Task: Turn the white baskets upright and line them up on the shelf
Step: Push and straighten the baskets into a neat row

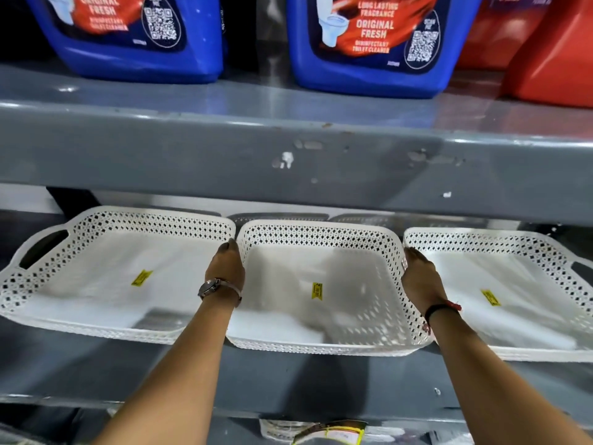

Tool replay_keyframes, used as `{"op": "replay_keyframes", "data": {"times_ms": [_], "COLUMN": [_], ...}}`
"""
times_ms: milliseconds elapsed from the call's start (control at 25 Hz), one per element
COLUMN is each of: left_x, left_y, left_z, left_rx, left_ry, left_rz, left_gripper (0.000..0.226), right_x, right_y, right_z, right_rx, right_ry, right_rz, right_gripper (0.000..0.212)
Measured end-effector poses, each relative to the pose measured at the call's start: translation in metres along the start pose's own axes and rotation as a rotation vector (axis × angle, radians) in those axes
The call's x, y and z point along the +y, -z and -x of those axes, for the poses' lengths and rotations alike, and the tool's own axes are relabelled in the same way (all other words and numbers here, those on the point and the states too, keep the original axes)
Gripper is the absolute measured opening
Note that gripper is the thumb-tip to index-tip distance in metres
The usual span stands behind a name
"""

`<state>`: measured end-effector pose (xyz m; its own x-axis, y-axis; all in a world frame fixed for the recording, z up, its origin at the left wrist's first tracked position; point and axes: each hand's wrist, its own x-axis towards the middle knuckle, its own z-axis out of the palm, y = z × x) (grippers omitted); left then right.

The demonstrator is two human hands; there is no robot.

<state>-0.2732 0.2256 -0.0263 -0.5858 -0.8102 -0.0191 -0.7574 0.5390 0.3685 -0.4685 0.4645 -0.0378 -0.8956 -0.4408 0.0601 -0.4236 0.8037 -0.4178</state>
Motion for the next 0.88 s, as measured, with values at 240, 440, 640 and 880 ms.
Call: {"op": "replay_keyframes", "data": {"times_ms": [240, 440, 640, 880], "left_x": [-0.009, -0.016, -0.021, -0.02], "left_y": [-0.001, 0.001, 0.003, 0.006], "left_z": [0.015, 0.034, 0.049, 0.055], "left_rx": [-0.008, -0.026, -0.04, -0.033], "left_ry": [0.022, 0.034, 0.048, 0.036], "left_rz": [0.028, 0.042, 0.054, 0.044], "left_gripper": [0.055, 0.059, 0.06, 0.059], "right_x": [0.001, 0.006, 0.008, 0.01], "right_y": [0.004, 0.005, 0.008, 0.008], "right_z": [0.021, 0.039, 0.055, 0.056], "right_rx": [0.014, -0.002, -0.013, -0.001], "right_ry": [0.016, 0.006, -0.03, -0.026], "right_rz": [-0.014, -0.012, -0.034, -0.058], "right_gripper": [0.055, 0.06, 0.06, 0.059]}}
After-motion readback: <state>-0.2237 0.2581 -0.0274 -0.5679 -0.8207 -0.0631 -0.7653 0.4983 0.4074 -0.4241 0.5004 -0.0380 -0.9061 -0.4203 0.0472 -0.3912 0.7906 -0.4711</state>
